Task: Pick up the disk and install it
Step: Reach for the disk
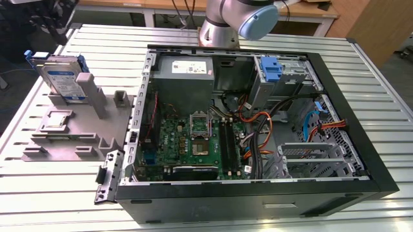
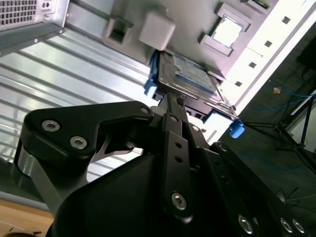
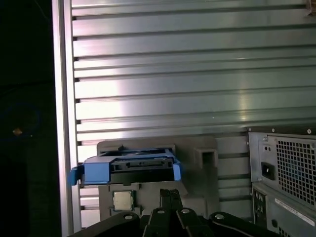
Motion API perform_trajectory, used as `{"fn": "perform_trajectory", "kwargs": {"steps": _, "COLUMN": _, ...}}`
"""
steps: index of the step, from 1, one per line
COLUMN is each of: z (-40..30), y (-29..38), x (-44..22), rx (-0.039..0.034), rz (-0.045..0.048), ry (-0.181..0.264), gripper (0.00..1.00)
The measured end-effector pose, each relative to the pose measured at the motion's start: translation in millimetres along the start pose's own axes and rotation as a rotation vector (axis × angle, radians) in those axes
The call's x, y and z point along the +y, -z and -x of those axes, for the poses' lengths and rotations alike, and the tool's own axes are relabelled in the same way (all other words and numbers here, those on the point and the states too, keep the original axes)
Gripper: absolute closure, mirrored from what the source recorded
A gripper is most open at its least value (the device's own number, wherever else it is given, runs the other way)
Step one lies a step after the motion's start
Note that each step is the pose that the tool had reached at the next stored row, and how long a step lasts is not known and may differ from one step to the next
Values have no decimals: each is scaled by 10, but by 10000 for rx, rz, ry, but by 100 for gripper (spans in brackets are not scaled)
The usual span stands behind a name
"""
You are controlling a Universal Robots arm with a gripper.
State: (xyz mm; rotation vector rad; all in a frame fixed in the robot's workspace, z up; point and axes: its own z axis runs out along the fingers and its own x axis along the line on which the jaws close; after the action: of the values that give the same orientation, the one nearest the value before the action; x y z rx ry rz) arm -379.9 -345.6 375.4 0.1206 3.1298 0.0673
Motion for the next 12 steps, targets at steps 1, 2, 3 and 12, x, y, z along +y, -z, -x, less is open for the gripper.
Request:
{"fn": "perform_trajectory", "kwargs": {"steps": 1, "z": -45, "y": -3, "x": 1, "rx": 0, "rz": 0, "ry": 0, "gripper": 90}}
{"fn": "perform_trajectory", "kwargs": {"steps": 2, "z": -91, "y": -5, "x": 2, "rx": 0, "rz": 0, "ry": 1, "gripper": 90}}
{"fn": "perform_trajectory", "kwargs": {"steps": 3, "z": -138, "y": -8, "x": 2, "rx": 1, "rz": 0, "ry": 2, "gripper": 90}}
{"fn": "perform_trajectory", "kwargs": {"steps": 12, "z": -543, "y": -29, "x": 4, "rx": 5, "rz": -1, "ry": 1, "gripper": 90}}
